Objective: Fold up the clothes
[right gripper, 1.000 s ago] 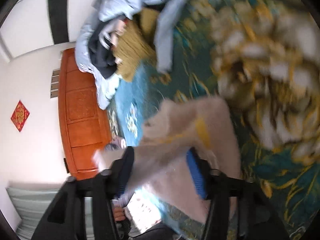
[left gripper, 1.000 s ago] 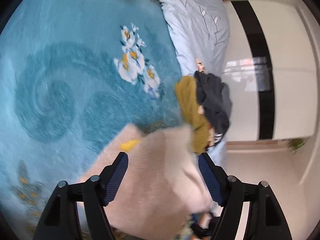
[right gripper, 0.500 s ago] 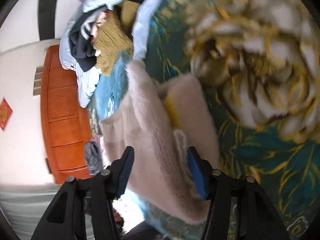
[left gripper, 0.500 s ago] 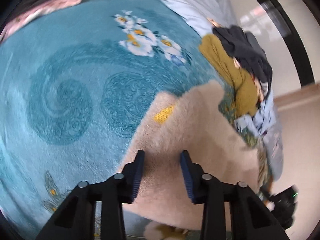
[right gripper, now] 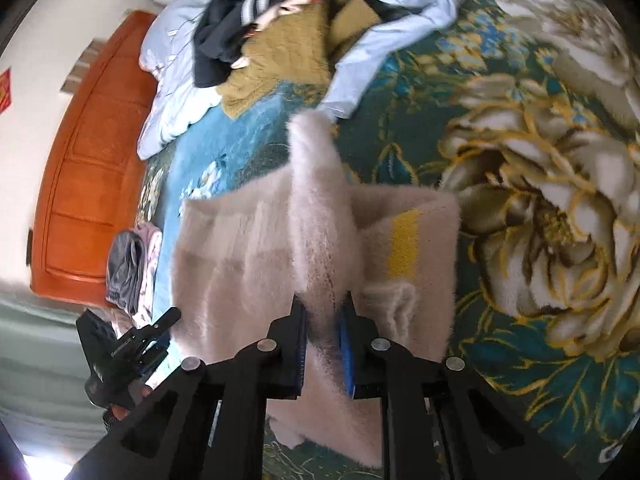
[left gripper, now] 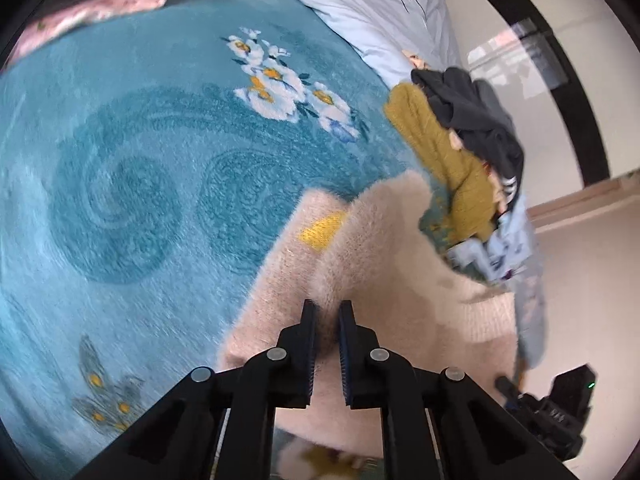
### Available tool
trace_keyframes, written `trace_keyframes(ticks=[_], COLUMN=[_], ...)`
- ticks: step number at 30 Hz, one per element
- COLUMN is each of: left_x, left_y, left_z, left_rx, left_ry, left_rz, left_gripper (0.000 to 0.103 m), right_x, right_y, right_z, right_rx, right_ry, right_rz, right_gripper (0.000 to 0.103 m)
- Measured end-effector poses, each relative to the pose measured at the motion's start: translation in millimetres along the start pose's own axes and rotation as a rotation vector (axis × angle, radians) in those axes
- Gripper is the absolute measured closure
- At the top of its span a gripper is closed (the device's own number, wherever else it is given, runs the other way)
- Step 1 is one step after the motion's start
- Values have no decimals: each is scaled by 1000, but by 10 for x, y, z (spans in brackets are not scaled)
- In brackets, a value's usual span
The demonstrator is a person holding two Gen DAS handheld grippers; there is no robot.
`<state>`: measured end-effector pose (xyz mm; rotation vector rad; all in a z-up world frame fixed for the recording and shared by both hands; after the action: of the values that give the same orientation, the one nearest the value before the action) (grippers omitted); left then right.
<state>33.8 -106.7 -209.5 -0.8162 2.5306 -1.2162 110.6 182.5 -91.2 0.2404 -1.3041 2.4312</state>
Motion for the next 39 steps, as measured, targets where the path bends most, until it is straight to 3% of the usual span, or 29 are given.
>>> trace_keyframes(ticks=[3,7,10,14,22,24,25,26,27,29,32,35,39], left_x=[-2,-41,-65,-64,-15,14,32,61,91,138,179,202,275], left_y=[-84,-10,71,88,12,-33,-50,-46,-42,36,241,412,510], left_z=[63,280,339,279,104,45,21,18,15,44,145,176,128], left_rx=[-21,94,106,135,108,109,107,94,81,82,130,193,165], left_ry=[-60,-85,-102,-46,7,23,28,19,11,0,2,66,119], left_rz=[15,37,37,25,26,9,0,-8,-16,-12,16,43,74], left_gripper=[93,93,93,92,89,71,45,27,25,24,24,23,20], right_x=[25,-57,-194,-311,-212,-205,-203,-202,-202,-222,-260,-298,-348], right_y=[-121,-259,-153,59,14,-15,-29,-41,-52,0,108,217,360], right_z=[125,41,-170,-324,-240,-258,-272,-292,-317,-334,-346,-357,-373], right_rx=[40,49,13,-25,-31,-30,-30,-29,-27,-14,8,31,61], right_ry=[-41,-24,24,69,11,11,12,15,21,32,48,64,86], right_rz=[-18,-32,7,46,73,58,49,37,23,21,30,39,51], right_gripper=[91,91,91,91,87,77,71,55,40,32,29,23,23])
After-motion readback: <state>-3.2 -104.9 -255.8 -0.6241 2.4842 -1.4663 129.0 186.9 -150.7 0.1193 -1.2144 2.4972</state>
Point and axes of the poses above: each gripper's, at about its wrist camera, not at the fingertips, and y roughly the way its jaws point, z to its left, x to its top, the point moved 7 cm from there along y, roughly the way its jaws point, and after that the axes turned 14 degrees about -y, right-handed, at the moved point
